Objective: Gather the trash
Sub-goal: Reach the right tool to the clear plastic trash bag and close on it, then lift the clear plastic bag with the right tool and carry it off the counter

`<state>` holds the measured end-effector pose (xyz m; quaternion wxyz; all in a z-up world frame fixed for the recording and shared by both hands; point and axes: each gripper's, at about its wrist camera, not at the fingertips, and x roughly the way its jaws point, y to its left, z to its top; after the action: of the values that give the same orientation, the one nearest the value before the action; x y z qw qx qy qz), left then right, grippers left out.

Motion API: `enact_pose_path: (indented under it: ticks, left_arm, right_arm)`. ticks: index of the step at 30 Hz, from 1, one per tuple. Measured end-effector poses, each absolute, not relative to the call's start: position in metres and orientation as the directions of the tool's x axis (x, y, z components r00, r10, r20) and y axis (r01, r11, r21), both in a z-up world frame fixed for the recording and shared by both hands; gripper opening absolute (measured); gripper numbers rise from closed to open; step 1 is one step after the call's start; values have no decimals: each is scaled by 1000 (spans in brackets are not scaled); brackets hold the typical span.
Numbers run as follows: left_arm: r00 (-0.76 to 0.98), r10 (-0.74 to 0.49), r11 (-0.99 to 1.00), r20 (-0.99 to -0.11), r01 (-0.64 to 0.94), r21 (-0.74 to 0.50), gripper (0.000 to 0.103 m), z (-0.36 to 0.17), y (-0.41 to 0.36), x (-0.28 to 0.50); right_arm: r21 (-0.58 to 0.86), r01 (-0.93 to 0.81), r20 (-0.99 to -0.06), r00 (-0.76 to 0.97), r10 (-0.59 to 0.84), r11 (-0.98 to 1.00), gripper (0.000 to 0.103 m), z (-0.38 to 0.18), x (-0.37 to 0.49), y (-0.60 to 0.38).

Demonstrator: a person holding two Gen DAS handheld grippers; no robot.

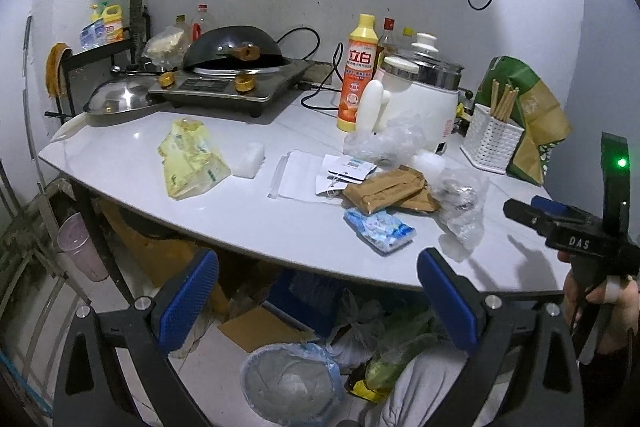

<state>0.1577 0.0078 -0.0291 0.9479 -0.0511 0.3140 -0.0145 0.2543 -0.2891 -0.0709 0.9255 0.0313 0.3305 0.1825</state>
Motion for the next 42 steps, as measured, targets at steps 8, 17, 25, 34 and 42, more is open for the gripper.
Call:
enact_pose_path:
  ticks: [8, 17, 25, 34, 42]
  left_arm:
    - [788, -88, 995, -610, 41, -91, 91, -39, 0, 204]
    - [776, -148, 989, -613, 112, -96, 91, -43, -19, 245]
    - [766, -185, 982, -615, 173, -80, 91, -38, -41, 276]
    - [750, -215, 971, -626, 233, -54, 91, -37, -71, 315]
    - [747, -204, 966, -633, 259, -5, 91, -38, -94, 352]
  right_arm:
    - [220, -345, -625, 669, 403, 913, 103, -98, 297, -274]
    - [255, -371, -650, 618, 443, 893, 96, -114, 321, -264]
    - [277, -375, -665, 589, 459, 884, 55, -129, 328, -270]
    - [294, -368, -613, 635, 469, 882, 47, -119, 324, -301]
    - [311, -330, -591, 668, 453, 891, 47, -114, 326, -331]
